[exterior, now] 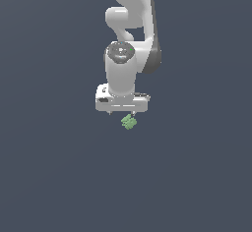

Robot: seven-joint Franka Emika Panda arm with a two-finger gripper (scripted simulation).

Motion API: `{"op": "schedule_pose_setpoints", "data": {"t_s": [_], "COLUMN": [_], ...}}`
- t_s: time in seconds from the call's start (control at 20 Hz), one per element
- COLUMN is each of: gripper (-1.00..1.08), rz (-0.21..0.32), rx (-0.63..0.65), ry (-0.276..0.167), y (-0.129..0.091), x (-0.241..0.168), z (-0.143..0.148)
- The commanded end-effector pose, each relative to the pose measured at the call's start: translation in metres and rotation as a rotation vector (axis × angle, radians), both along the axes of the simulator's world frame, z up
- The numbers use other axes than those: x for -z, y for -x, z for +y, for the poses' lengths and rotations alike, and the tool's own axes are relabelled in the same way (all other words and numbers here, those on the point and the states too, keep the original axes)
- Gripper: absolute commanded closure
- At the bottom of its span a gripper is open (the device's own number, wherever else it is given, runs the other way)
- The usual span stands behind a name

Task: Pick up the object and move it to a goal position.

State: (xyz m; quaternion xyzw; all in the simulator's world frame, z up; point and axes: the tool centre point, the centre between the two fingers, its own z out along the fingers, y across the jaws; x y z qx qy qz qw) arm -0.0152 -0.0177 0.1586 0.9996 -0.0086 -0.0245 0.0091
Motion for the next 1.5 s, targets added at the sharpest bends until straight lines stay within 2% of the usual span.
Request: {"op": "schedule_pose_setpoints", "data": {"t_s": [0.0,0.8,1.15,1.45], "gripper": [-0.92,-0.92,-0.92,-0.92], "rz": [0.0,0.008,0.003,-0.003], "rx": [0.0,-0.022,-0.113,-0.245], "ry": [0.0,0.007,0.002,-0.006], "y": [0.0,0.005,0.008,0.012], "x": [0.0,0.006,0.014,0.026], "z": [0.0,-0.003,0.0,0.005]}}
